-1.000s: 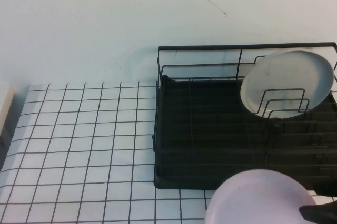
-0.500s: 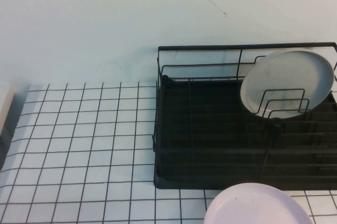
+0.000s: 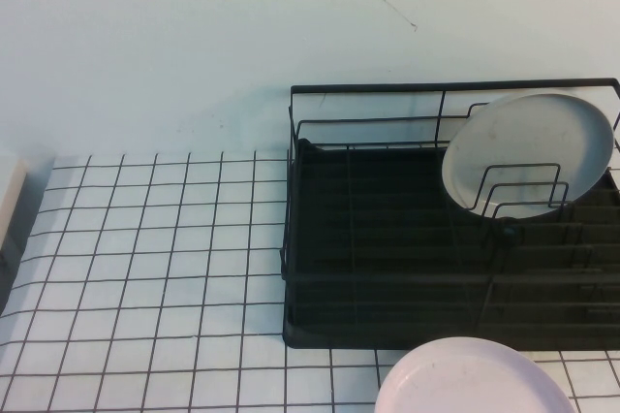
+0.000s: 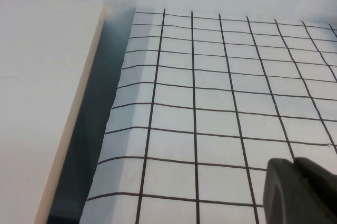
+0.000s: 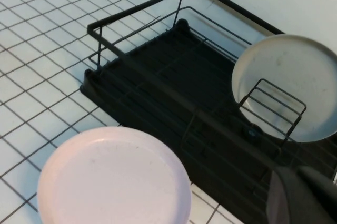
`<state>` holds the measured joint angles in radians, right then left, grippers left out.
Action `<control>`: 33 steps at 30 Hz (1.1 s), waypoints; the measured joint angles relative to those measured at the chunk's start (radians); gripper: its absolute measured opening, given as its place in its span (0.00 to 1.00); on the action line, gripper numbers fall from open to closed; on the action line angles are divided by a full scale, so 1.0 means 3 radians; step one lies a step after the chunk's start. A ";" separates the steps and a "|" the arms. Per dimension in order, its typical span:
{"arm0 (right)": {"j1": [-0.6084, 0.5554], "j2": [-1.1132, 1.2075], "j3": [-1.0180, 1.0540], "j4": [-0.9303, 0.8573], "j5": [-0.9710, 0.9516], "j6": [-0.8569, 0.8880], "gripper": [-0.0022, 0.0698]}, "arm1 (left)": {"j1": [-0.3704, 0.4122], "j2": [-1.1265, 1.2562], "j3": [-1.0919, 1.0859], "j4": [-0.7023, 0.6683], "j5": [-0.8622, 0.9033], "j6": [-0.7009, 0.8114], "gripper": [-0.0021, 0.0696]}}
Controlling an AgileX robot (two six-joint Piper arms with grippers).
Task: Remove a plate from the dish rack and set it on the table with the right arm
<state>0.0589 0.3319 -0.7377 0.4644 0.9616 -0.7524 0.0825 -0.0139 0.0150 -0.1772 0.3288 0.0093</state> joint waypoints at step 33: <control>0.0000 -0.1006 0.2313 -0.1081 -0.2944 0.1427 0.03 | 0.0000 0.0000 0.0000 -0.0006 0.0000 0.0000 0.02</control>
<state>0.0589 0.0301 -0.0438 0.1403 0.0784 -0.3244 0.0825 -0.0139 0.0150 -0.1790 0.3288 0.0093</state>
